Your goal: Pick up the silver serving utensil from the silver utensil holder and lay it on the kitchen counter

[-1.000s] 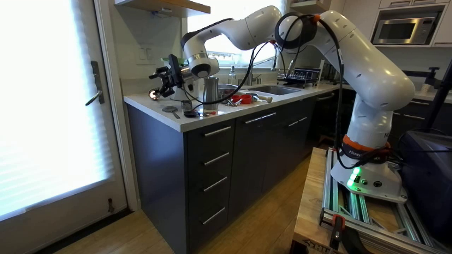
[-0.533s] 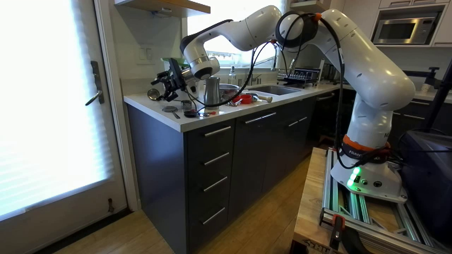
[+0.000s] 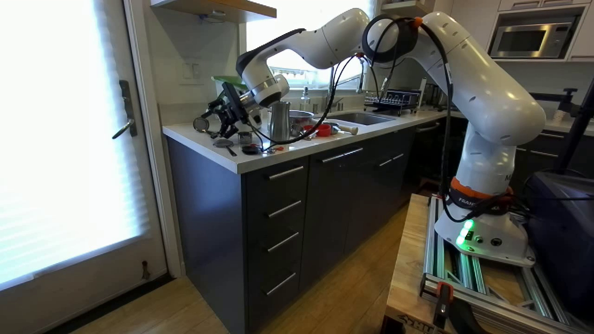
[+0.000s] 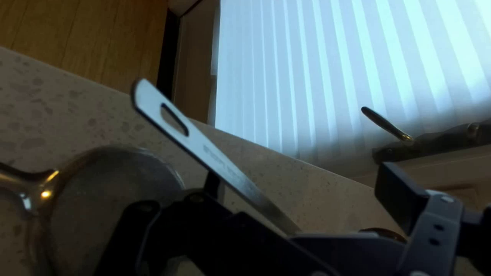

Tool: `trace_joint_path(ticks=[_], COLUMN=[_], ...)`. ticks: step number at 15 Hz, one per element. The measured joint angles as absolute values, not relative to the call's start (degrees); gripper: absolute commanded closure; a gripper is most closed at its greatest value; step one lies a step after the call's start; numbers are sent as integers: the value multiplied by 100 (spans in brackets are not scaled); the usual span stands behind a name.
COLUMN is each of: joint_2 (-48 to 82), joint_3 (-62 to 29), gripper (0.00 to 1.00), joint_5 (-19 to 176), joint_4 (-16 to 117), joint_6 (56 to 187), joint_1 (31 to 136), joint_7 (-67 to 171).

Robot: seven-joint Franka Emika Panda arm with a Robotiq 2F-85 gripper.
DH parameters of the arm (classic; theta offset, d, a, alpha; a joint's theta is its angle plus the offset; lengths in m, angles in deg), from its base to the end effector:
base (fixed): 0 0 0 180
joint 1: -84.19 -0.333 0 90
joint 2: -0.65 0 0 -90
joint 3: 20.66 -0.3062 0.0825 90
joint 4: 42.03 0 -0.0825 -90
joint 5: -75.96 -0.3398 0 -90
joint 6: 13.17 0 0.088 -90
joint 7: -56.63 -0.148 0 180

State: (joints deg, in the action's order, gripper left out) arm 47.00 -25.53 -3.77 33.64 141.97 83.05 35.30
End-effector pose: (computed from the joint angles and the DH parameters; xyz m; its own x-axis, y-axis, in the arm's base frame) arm 0.7561 0.0450 0.2867 0.2906 -0.8511 -0.4373 -0.6595 0.1529 -0.7360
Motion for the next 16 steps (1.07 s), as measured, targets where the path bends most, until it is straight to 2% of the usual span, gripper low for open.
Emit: trace_joint_path(ticks=[16], joint_2=[4486], joint_3=[-2508], gripper=[0], joint_5=[423], joint_4=[3411], joint_6=[14151], joint_1=[8295], joint_7=[3176])
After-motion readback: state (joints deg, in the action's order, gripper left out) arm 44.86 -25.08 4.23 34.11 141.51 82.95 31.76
